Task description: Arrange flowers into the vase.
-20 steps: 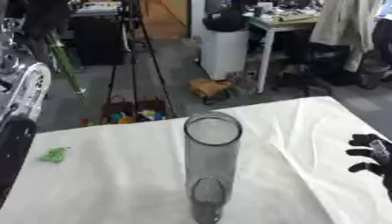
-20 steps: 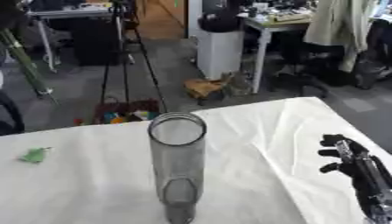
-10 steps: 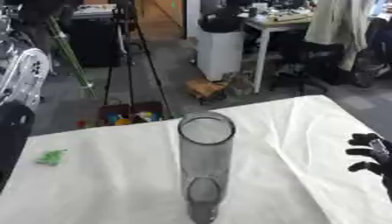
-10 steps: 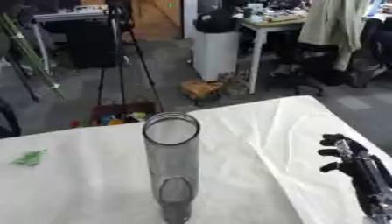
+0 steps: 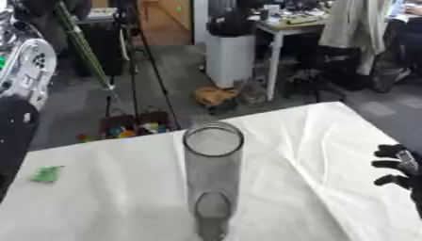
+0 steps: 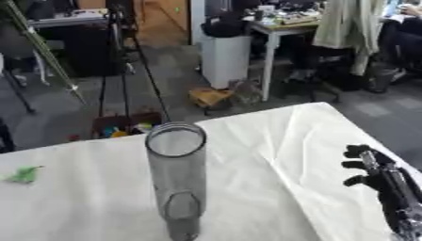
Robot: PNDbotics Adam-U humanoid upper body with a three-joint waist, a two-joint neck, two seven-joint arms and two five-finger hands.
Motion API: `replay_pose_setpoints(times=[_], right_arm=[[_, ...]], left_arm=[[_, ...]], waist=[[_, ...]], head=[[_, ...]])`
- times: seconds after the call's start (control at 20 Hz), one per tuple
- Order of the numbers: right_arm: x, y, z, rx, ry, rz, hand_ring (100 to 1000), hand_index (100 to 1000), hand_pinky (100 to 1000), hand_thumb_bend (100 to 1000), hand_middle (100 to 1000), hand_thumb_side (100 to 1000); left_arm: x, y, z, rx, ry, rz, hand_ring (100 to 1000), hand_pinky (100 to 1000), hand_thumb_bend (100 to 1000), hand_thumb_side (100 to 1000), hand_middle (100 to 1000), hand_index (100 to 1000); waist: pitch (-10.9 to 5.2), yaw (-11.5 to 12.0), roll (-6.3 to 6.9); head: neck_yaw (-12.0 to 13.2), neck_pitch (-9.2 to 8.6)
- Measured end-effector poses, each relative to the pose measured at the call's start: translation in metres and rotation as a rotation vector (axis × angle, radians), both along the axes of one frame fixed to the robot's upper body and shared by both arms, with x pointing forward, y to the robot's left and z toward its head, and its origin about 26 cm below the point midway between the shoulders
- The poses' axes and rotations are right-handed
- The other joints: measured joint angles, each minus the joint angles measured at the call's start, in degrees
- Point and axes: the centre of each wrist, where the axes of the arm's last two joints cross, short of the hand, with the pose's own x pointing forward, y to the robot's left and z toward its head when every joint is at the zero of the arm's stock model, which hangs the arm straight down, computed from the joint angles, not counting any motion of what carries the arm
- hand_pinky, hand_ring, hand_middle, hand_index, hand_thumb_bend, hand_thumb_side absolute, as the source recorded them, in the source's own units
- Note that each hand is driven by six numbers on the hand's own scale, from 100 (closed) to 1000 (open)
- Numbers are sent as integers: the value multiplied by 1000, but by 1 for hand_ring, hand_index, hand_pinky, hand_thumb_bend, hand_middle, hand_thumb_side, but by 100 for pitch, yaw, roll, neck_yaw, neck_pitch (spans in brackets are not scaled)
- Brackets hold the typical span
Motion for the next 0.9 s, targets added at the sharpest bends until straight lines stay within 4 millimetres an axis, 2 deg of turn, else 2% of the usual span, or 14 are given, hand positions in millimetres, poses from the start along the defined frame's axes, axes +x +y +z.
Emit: replay_pose_setpoints(times=[0.5,0.9], right_arm=[[0,0,0,1,1,2,705,780,485,100,698,839],[0,0,0,0,1,3,705,780,485,100,697,839]], left_arm=[[-9,-20,0,-46,-4,-243,100,100,293,100,100,104],[-24,-30,6,-77,-24,-446,100,100,294,100,100,104]], waist=[[1,-87,30],[-4,-138,44]], head=[[34,0],[35,1]])
